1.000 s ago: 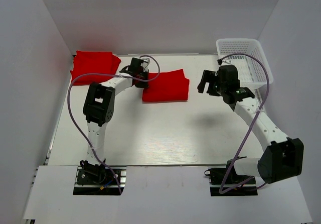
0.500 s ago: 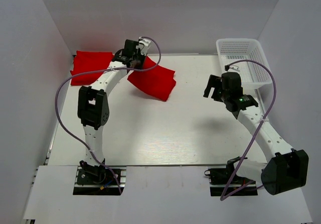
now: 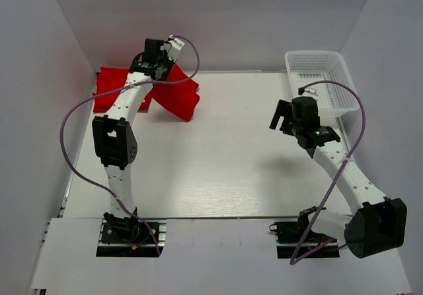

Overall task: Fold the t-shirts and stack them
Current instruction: Put the neatly folded tshirt into the corner of the board with the left arm

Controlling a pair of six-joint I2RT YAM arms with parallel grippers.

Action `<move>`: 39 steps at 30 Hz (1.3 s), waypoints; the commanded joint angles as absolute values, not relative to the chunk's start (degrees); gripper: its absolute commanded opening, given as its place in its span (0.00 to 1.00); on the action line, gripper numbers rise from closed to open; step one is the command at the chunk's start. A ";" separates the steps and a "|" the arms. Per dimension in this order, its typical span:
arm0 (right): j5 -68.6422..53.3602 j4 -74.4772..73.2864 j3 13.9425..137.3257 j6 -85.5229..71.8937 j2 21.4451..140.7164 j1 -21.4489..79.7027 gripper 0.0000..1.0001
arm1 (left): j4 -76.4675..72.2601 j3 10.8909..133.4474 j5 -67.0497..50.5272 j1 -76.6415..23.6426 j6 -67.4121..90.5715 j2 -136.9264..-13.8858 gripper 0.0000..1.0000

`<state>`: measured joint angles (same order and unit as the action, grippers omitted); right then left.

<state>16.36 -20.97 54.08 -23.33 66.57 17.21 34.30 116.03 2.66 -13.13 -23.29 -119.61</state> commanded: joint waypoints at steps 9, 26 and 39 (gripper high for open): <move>14.94 -20.21 56.07 -22.94 68.73 17.14 0.90 | 28.83 118.56 1.68 -7.82 -30.23 -112.50 0.00; 14.68 -21.36 58.18 -22.68 69.00 17.05 0.90 | 27.43 124.63 0.88 -2.72 -28.48 -113.12 0.00; 14.24 -22.76 62.48 -22.15 73.12 17.23 0.90 | 25.49 124.80 -0.79 3.95 -26.02 -116.89 0.00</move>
<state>14.35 -22.50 58.74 -23.07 71.94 17.23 28.84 122.69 0.54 2.35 -27.03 -118.74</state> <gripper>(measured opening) 0.904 0.060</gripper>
